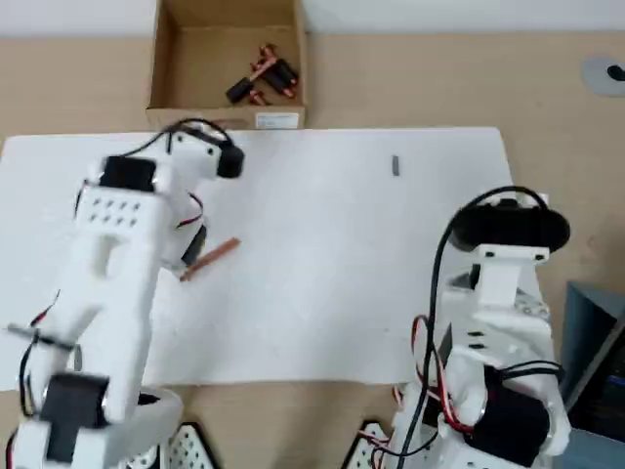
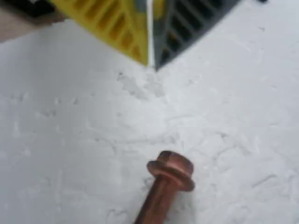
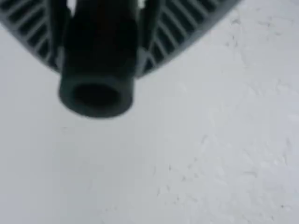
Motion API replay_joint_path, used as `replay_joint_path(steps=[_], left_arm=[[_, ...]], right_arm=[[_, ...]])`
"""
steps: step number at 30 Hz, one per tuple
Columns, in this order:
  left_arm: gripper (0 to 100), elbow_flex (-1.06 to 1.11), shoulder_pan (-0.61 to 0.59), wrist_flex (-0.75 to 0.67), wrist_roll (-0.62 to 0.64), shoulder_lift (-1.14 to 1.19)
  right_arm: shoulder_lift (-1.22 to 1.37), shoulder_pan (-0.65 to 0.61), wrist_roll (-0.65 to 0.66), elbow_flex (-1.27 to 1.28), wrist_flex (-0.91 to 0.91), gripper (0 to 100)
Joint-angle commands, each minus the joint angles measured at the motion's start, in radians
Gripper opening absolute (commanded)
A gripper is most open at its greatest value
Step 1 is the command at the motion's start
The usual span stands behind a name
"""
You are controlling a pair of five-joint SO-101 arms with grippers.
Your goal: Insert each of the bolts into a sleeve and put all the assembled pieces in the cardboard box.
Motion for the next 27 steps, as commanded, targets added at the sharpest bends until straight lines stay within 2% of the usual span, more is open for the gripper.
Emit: replay_joint_path(steps=[1,3,8,17,27], left_arm=[[1,-0.077,0.002,0.017,-0.068,0.091],[1,-0.104,0.008,0.017,-0.098,0.137],[12,-0.176,0.002,0.017,-0.146,0.200],[13,-0.264,0.003,0.012,-0.235,0.341],[13,-0.445,0.002,0.012,-0.247,0.581]], right_arm=[[-0.024,0.016,-0.008,0.008,-0.034,0.9],[-0.036,0.018,-0.006,0.025,-0.040,0.9],[-0.054,0.059,-0.002,0.059,-0.054,0.9],[-0.050,0.070,0.000,0.065,-0.060,0.9],[-0.048,0.070,0.000,0.065,-0.061,0.9]])
